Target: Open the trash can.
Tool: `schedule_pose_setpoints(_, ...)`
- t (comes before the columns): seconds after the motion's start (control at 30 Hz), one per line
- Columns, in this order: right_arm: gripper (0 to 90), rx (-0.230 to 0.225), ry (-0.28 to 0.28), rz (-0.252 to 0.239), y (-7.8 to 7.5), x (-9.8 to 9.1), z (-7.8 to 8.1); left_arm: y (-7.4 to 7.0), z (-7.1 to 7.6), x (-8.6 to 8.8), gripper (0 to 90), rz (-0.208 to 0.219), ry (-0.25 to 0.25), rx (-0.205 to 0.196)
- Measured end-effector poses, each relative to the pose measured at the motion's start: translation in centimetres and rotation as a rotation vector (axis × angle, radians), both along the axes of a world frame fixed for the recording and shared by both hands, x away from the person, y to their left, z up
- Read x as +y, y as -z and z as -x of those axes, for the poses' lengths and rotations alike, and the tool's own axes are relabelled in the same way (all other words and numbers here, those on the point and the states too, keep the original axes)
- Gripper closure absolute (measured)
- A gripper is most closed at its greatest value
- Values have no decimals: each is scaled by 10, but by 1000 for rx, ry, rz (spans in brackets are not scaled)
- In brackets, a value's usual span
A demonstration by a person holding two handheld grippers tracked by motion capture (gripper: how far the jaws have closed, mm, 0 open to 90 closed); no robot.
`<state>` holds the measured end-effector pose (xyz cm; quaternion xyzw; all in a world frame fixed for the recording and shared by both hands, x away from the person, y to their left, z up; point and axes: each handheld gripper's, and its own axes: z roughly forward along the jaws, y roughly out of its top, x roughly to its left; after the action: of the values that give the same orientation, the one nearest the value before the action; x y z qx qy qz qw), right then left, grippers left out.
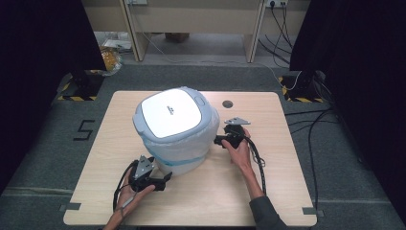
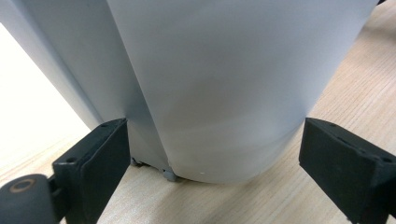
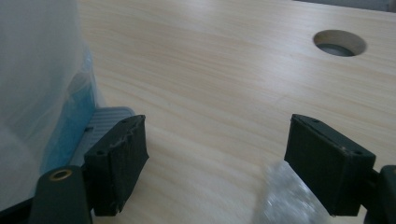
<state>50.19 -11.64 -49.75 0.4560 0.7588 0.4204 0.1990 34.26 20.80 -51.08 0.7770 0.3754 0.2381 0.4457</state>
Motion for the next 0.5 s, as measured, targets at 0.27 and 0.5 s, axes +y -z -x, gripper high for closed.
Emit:
schedule_pose_setpoints(0.27,197,38,-57,-28,9,20,-14,0,0,0,87,0,2,-3)
schedule_pose_setpoints(0.5,211,59,-19,-31,10,20,-8,-1,-1,-1,84,-10,-7,-8)
